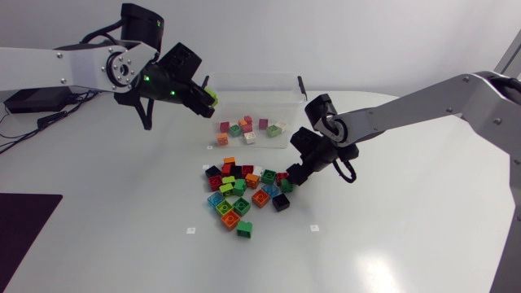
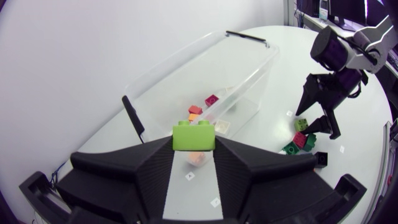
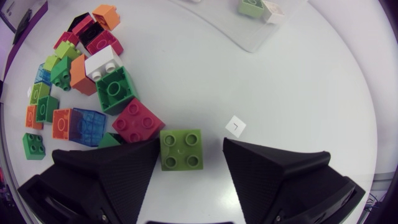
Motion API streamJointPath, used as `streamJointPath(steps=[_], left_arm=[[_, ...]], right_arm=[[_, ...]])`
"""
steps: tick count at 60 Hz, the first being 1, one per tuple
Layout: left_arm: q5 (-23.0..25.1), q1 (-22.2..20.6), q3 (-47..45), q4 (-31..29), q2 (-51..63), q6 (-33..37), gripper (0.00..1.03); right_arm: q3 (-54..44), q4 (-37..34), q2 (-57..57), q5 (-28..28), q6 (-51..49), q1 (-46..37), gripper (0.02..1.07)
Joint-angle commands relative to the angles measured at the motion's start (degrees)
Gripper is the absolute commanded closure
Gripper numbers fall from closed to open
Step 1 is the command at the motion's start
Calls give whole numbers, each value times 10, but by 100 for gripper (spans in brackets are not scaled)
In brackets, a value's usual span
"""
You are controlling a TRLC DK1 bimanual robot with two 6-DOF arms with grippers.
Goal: Place the duplo bricks in the container
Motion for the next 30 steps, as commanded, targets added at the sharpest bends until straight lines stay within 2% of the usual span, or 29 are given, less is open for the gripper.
streamJointPath(steps=[1,16,30], left_arm=[[2,-5,35,8,12,-23,77],[2,-12,90,10,45,-45,77],[1,-12,168,11,113,-75,77]], right_arm=[[6,-4,18,5,-10,4,54],[-3,1,10,4,-9,4,79],[-12,-22,-63,-1,-11,-13,80]])
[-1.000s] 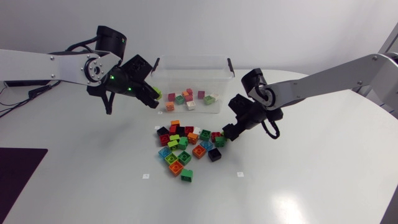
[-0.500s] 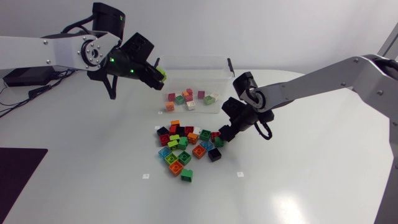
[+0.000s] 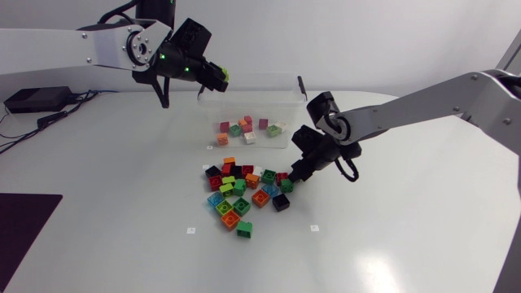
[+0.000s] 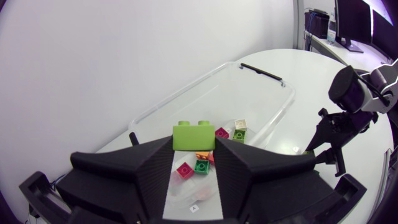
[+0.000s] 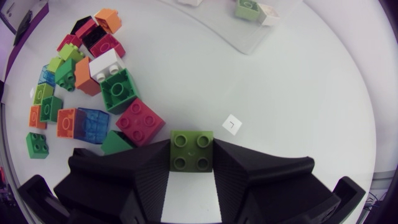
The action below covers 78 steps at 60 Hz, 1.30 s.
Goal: Place the duplo bricks in the container
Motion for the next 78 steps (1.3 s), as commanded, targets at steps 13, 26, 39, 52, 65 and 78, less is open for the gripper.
streamJointPath(steps=[13,26,39,52,65,78], left_arm=[[1,-8,76,5,78,-41,67],[0,-5,59,1,72,-32,5],[0,6,-36,6,-16,6,5],[17,28,-142,-6,-116,77,5],[68,62,-227,-46,-168,170,6],[101,79,-287,-74,-174,273,6]], right_arm=[[13,-36,-91,-6,-4,-9,80],[66,-51,-120,-20,27,-1,80],[131,-51,-122,-24,64,11,80],[196,-29,-98,-24,105,23,80],[269,-18,-44,-20,130,35,80],[342,-18,20,-4,142,49,80]])
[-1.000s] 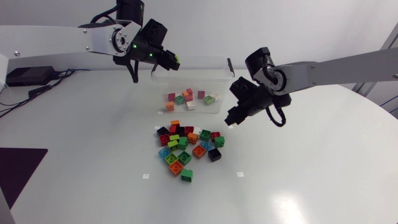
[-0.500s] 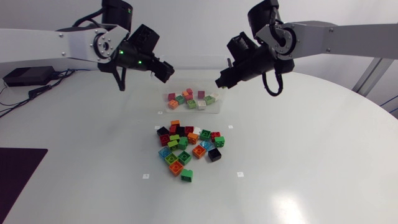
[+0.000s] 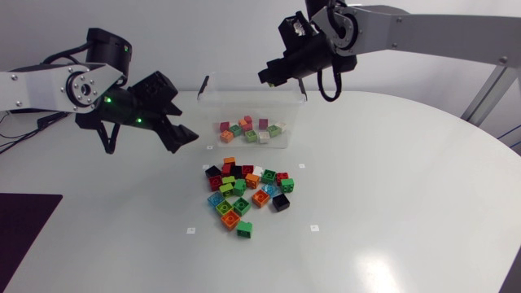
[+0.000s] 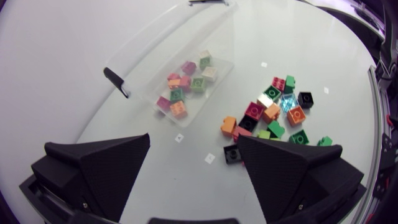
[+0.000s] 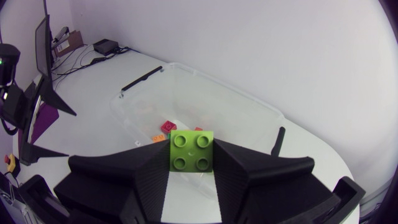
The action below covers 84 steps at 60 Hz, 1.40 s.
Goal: Place the duplo bricks in the container
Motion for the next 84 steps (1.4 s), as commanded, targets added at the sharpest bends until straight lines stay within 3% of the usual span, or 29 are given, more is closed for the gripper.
streamJointPath(steps=[1,24,33,37,40,62,84], left_arm=[[16,7,-28,-7,-9,59,6],[25,5,-45,5,95,114,6],[9,-1,-45,35,143,114,6],[-4,-6,-46,52,162,113,6],[-11,-11,-47,60,175,112,6],[-35,-49,-57,129,221,89,6],[-57,-59,-19,156,244,29,8]], right_arm=[[37,3,38,12,18,8,80],[147,-4,148,41,21,13,79],[187,-22,174,48,25,11,45],[186,-23,169,48,27,11,24],[182,-24,161,48,27,11,17],[60,-5,59,48,25,10,12],[-200,62,-108,36,18,-3,12]])
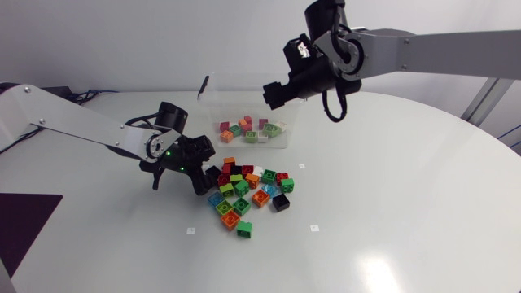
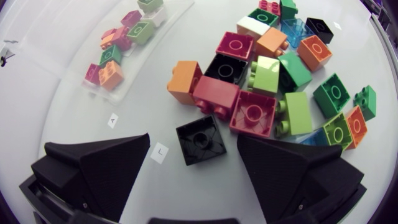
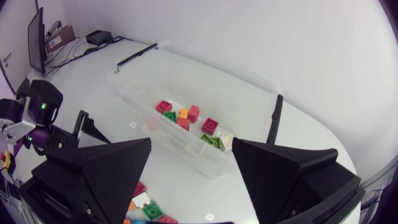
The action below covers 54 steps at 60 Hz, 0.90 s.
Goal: Place the duplo bricks in the container
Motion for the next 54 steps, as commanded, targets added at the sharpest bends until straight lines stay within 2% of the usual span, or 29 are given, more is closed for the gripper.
streamJointPath(steps=[1,8,15,23,28,32,39,54], left_arm=[[-12,-4,16,3,26,-22,8],[-13,-4,24,0,35,-44,17],[-13,-4,33,-23,37,-70,31],[-8,-4,30,-35,33,-81,48],[-6,-4,29,-39,32,-84,66],[-3,-4,29,-45,29,-85,74],[-1,-4,19,-63,2,-83,76],[0,10,-12,-87,-70,-74,76]], right_arm=[[-62,14,-43,-5,4,-8,12],[-131,17,-90,-7,0,-11,12],[-194,16,-132,-8,7,-9,12],[-228,-33,-154,13,28,6,12],[-216,-92,-140,29,50,19,12],[-207,-120,-128,34,76,22,13],[-171,-180,-82,34,104,30,13],[-109,-223,15,34,130,33,13]])
